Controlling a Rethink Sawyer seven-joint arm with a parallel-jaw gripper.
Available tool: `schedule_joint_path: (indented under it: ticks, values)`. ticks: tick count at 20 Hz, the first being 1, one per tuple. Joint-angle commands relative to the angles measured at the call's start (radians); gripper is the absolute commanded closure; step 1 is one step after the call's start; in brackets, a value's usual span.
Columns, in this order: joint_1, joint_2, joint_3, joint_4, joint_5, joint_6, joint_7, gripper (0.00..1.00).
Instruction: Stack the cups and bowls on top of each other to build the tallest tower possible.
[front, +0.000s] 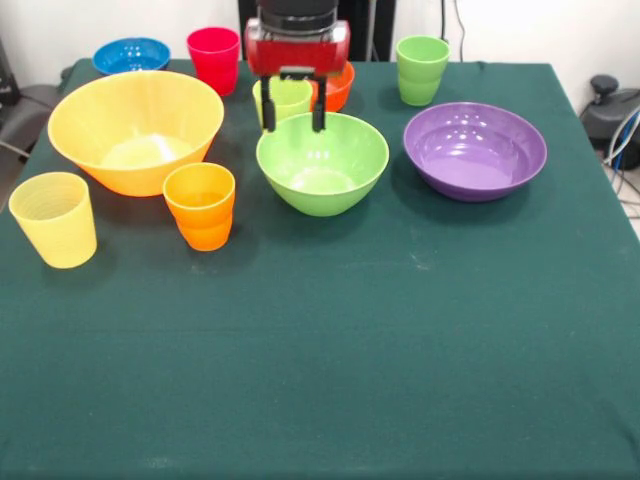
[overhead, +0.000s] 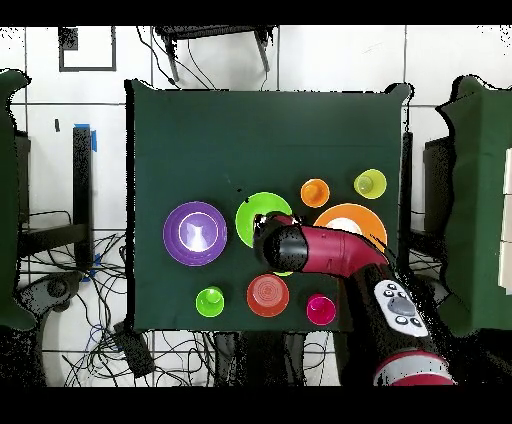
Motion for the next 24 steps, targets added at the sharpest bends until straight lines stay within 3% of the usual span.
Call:
schedule_joint_path:
  ticks: [1,5,13,24]
  values:
    - [-0.064,0.126,0.136,-0.138,-0.113,0.028,-0.113,0.0]
    - [-0.099,0.127,0.152,-0.157,-0.134,0.063,-0.119,0.0]
    - [-0.125,0.046,0.158,-0.146,-0.13,0.175,-0.12,0.0]
    - [-0.143,-0.001,0.176,-0.133,-0.123,0.276,-0.129,0.0]
